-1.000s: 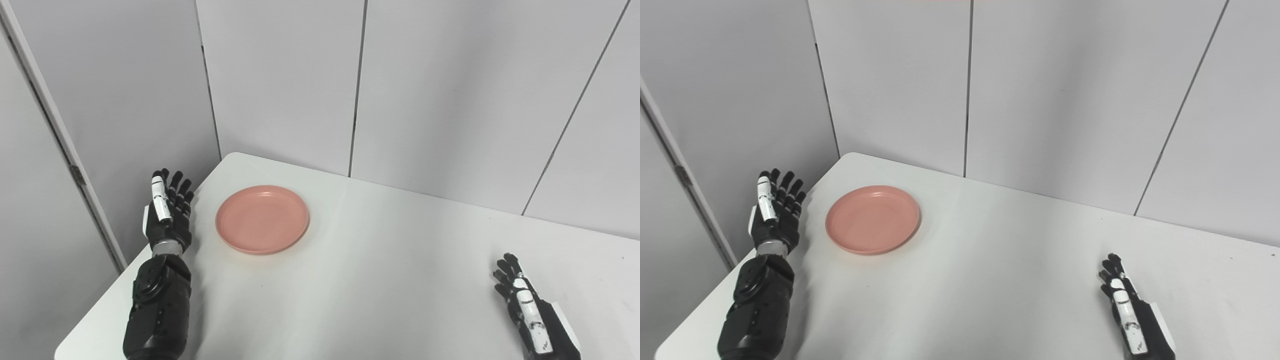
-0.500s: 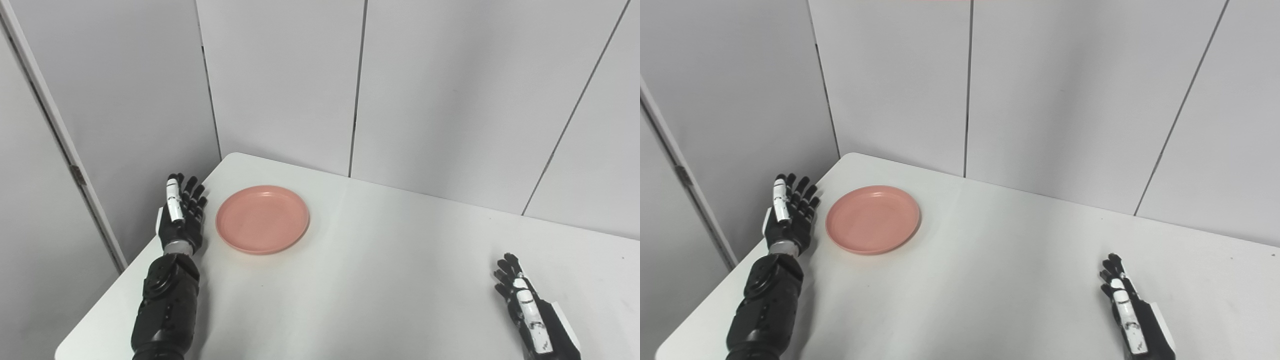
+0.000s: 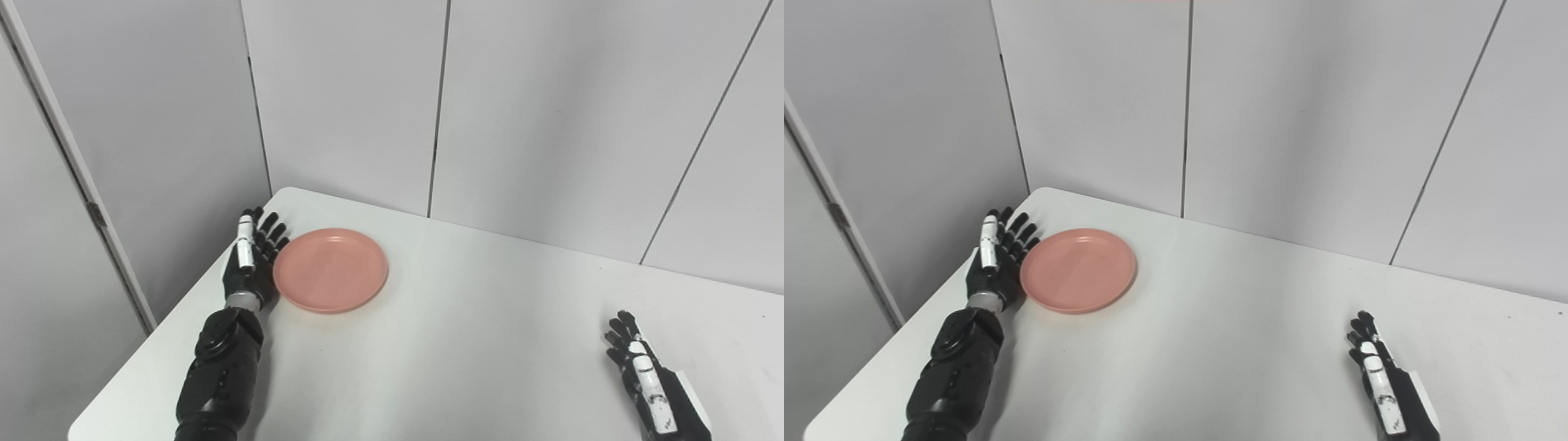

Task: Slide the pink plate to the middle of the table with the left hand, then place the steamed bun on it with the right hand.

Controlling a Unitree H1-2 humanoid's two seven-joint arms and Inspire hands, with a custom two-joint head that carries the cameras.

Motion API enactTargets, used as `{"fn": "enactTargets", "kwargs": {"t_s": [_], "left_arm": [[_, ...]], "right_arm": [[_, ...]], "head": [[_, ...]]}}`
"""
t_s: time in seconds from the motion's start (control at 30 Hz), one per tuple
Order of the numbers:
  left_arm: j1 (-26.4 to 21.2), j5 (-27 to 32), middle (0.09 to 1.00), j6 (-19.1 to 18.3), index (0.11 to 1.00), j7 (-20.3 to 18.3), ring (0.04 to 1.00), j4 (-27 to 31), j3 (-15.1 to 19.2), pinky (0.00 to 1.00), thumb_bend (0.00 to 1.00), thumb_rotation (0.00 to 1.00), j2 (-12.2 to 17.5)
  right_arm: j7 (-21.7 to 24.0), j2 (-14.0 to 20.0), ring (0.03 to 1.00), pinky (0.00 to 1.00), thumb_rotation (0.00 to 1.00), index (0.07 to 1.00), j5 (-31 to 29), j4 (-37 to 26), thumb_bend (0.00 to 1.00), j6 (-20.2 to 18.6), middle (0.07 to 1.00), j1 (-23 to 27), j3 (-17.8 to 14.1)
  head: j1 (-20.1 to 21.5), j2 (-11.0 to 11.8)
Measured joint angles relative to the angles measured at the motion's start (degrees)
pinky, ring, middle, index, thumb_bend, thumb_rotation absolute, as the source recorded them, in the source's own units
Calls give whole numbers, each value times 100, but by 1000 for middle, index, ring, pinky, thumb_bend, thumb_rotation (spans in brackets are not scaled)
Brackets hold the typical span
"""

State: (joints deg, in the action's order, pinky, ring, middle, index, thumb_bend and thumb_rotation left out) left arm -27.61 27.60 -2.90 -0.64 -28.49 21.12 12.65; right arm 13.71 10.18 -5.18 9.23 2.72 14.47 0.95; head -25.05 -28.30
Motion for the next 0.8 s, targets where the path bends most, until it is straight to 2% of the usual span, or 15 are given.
{"fn": "enactTargets", "kwargs": {"t_s": [0.27, 0.63, 0.8], "left_arm": [[-58, -195, 932, -113, 944, -200, 923, 60, -537, 943, 452, 1000, -213], [0, -437, 914, -452, 916, -395, 904, 376, -1053, 931, 474, 1000, -370], [118, -539, 918, -600, 925, -617, 916, 624, -1335, 922, 478, 1000, -500]], "right_arm": [[-1, -5, 969, 1000, 1000, 985, -1, -4, 126, 0, 972, -7, 2], [-113, -48, 963, 992, 1000, 984, 179, -68, 136, 0, 968, -39, 44], [-142, -79, 959, 985, 1000, 981, 210, -84, 136, -2, 969, -54, 63]], "head": [[70, -26], [535, -123], [686, -149]]}}
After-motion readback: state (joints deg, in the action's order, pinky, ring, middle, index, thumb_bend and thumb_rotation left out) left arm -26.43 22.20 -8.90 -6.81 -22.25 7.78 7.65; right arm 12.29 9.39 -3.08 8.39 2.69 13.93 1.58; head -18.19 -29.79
